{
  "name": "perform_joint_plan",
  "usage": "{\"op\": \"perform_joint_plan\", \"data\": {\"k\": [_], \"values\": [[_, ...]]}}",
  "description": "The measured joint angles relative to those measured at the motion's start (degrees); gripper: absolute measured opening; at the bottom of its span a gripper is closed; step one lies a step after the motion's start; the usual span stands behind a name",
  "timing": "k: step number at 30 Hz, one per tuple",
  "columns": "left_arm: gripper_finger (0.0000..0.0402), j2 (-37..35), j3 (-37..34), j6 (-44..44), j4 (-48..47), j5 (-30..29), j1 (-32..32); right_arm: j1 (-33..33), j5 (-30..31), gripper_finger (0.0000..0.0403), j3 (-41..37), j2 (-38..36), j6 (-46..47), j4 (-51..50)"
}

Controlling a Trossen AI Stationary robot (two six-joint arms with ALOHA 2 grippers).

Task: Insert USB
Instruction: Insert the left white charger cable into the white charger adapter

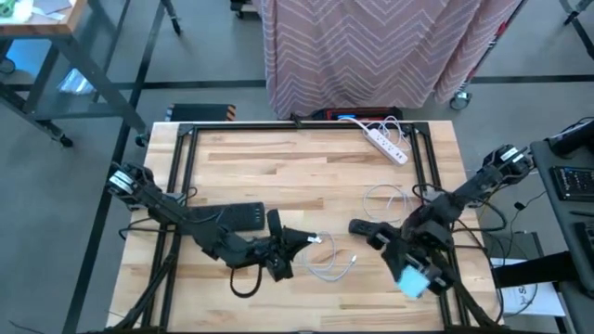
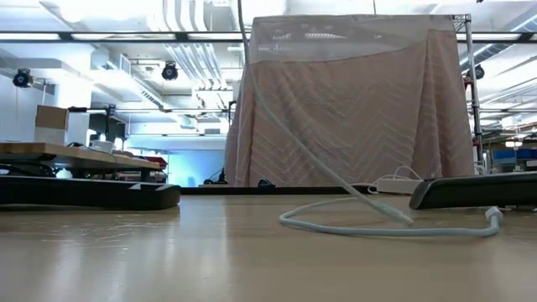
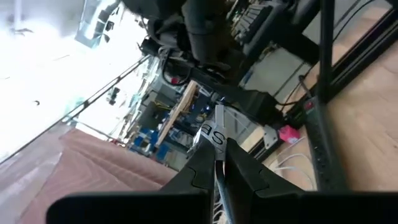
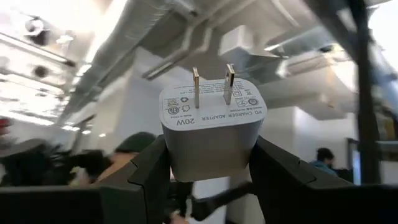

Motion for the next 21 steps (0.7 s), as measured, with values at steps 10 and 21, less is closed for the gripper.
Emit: {"op": "perform_joint_plan", "data": {"k": [10, 21], "values": [[0.0004, 0.0, 0.1, 11.8, -1.2, -24.7, -2.2, -0.1, 18.0, 0.0171, -0.6, 0.0, 1.3, -12.1], [0.0004, 1.0, 0.0, 8.0, -9.5, -30.3, -3.4, -0.1, 45.3, 0.0171, -0.7, 2.5, 3.8, -22.7]]}}
